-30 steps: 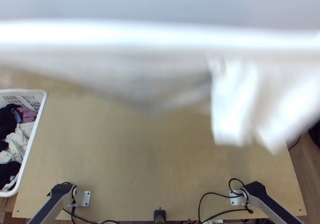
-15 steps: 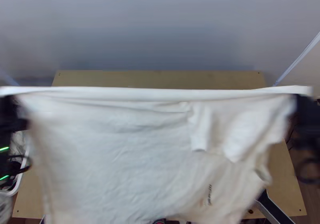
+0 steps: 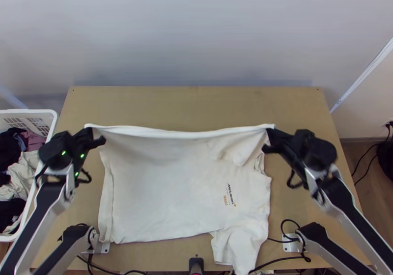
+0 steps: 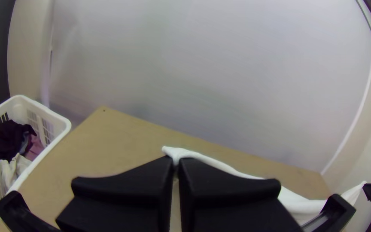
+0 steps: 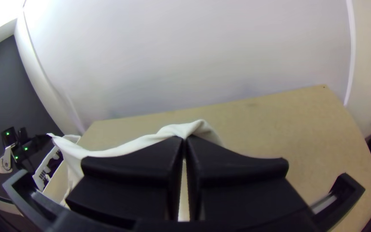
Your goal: Fold the t-shirt
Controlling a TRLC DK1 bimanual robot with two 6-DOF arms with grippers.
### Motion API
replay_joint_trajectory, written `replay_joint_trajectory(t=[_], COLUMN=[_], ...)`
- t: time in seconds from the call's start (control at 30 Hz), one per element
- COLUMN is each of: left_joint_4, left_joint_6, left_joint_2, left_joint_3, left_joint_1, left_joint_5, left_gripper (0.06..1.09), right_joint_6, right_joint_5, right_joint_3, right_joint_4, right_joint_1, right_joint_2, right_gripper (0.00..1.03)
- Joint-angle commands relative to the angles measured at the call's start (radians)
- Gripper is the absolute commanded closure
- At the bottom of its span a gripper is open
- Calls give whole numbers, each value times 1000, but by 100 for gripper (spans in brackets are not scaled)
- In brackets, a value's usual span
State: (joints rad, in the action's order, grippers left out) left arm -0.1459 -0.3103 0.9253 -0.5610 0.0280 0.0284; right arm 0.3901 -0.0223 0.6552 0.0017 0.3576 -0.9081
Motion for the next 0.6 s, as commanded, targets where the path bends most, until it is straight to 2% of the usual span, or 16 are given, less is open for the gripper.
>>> replay_joint_trajectory(t=[0.0,0.13,0.57], left_joint_4=[-100,-130,-135], left_joint_6=[2,-26,-36], left_joint_2=[144,333,765], left_joint_3=[-17,-88,-396], left_joint_1=[7,12,13], left_joint_5=[-7,-8,-27], left_gripper=[105,105,105], right_joint_6=[32,64,64], right_joint_5=[-19,-50,-53], right_joint_3=[29,115,431], right_joint_4=[78,89,87], right_joint_1=[-43,-101,-201], right_joint_2=[-132,-328,-784], right_gripper=[100,100,100])
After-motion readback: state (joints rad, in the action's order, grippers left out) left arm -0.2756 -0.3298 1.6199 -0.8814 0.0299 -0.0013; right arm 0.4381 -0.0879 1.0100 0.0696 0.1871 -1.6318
